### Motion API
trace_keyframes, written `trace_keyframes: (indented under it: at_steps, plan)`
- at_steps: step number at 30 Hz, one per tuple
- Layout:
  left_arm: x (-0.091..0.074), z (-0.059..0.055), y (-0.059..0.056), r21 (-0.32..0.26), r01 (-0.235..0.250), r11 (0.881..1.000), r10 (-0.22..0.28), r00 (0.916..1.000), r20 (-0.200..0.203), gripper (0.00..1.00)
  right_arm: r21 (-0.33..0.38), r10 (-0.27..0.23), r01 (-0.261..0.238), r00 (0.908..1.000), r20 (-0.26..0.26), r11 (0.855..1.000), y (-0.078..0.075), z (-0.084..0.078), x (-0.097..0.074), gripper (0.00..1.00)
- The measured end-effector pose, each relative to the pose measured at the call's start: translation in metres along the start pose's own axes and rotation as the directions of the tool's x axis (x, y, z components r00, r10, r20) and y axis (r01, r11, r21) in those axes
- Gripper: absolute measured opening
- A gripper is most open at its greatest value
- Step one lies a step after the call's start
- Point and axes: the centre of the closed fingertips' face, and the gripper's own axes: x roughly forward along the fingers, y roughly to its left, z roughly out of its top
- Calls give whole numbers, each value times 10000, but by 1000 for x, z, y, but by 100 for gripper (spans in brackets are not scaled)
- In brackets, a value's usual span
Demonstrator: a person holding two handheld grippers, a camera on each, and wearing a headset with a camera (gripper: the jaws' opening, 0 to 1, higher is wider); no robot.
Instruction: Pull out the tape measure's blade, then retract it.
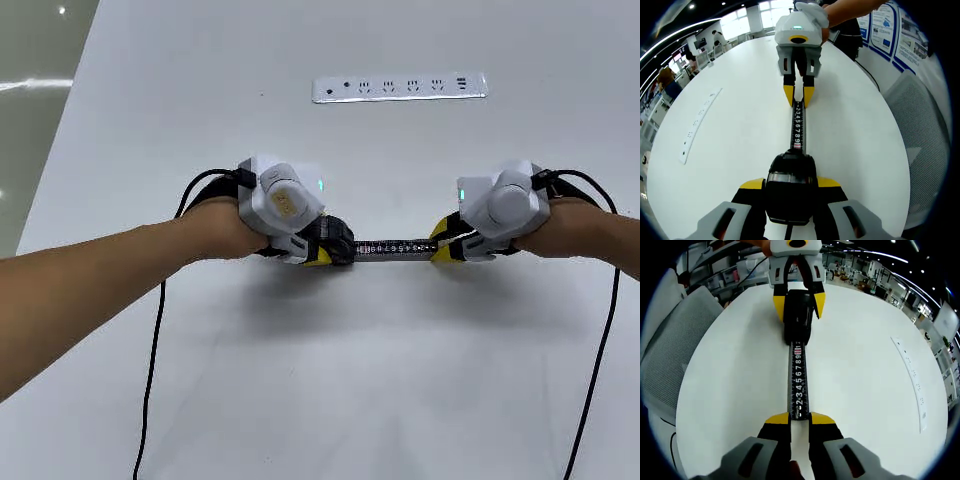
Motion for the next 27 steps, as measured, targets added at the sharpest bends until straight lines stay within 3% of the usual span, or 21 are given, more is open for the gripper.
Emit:
trace_keyframes:
  at_steps: [27]
  plan:
    - [2,0,1,35,7,10000,-6,9999,-120,33,9,-12,12,9996,-295,10000,1,-27,-18,11]
